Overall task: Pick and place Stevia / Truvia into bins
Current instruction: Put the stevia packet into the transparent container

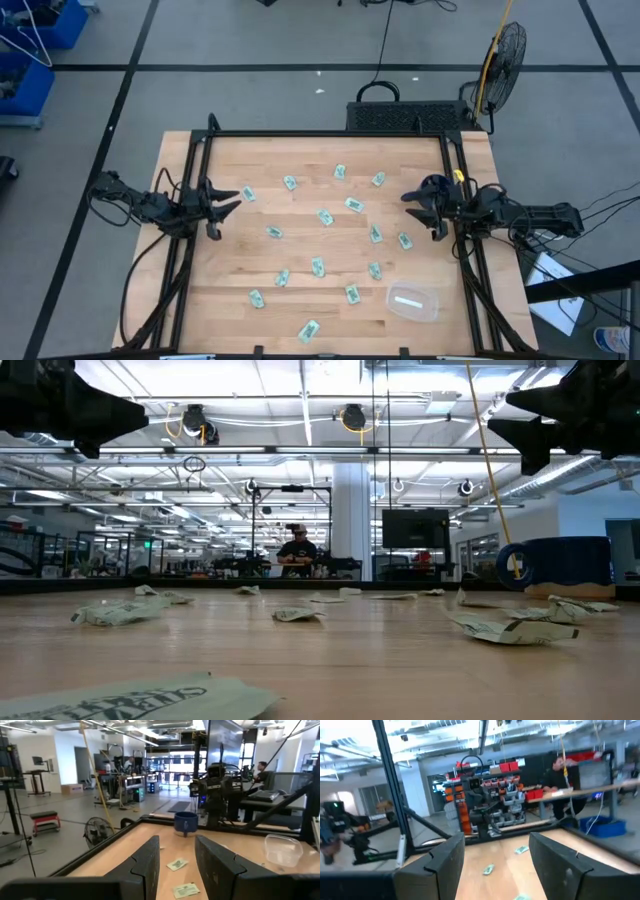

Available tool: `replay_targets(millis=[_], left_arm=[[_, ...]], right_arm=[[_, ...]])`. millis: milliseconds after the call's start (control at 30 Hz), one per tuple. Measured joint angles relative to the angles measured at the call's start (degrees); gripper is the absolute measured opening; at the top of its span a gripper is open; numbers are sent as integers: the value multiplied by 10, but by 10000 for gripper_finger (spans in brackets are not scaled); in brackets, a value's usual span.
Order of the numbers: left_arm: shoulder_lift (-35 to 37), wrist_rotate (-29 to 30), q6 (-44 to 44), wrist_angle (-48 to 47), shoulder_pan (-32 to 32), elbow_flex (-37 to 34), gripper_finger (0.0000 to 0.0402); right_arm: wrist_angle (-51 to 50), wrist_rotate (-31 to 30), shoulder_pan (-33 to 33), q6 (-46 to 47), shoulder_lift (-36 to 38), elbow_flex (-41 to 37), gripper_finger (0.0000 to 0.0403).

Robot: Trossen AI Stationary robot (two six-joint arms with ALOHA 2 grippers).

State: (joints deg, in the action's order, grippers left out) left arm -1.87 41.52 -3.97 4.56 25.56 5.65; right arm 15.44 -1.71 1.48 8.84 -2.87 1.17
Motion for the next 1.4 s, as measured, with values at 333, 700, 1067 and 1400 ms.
replay_targets(millis=[333,700,1067,1400], left_arm=[[0,129,-66,60,-14,0,129],[-30,113,-97,106,-80,46,129],[-244,84,-49,55,-137,160,129],[-430,123,-52,114,-213,209,129]], right_arm=[[15,-45,1,-67,-76,5,215],[-69,-73,15,-123,-382,201,215],[-260,-214,91,-111,-680,392,215],[-242,-226,151,-145,-815,392,215]])
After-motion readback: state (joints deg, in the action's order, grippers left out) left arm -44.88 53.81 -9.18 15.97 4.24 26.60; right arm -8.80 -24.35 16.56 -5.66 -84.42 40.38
